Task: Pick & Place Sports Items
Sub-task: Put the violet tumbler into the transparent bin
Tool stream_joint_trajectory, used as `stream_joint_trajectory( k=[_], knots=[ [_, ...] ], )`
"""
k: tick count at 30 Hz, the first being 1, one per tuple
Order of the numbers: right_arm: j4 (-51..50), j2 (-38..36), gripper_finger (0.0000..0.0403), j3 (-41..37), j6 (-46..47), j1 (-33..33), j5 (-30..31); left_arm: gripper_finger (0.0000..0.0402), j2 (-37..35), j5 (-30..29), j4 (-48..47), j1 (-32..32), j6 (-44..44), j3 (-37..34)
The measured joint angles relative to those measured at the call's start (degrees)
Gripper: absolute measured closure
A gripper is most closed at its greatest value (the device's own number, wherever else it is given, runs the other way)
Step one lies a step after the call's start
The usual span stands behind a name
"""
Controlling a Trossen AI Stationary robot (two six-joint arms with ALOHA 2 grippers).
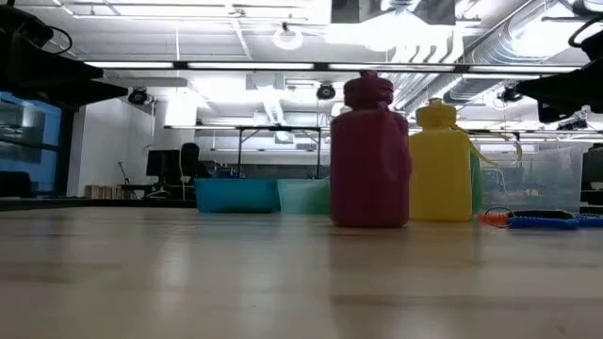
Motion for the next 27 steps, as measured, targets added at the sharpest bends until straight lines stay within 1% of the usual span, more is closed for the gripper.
stream_joint_trajectory(
  k=[19,27],
  knots=[
    [0.1,0.0,0.0403,0.0,0.4,0.0,0.0,0.0034,0.0,0.0,0.0,0.0,0.0,0.0],
    [0.2,0.0,0.0403,0.0,11.1,0.0,0.0,0.0034,0.0,0.0,0.0,0.0,0.0,0.1]
  ],
)
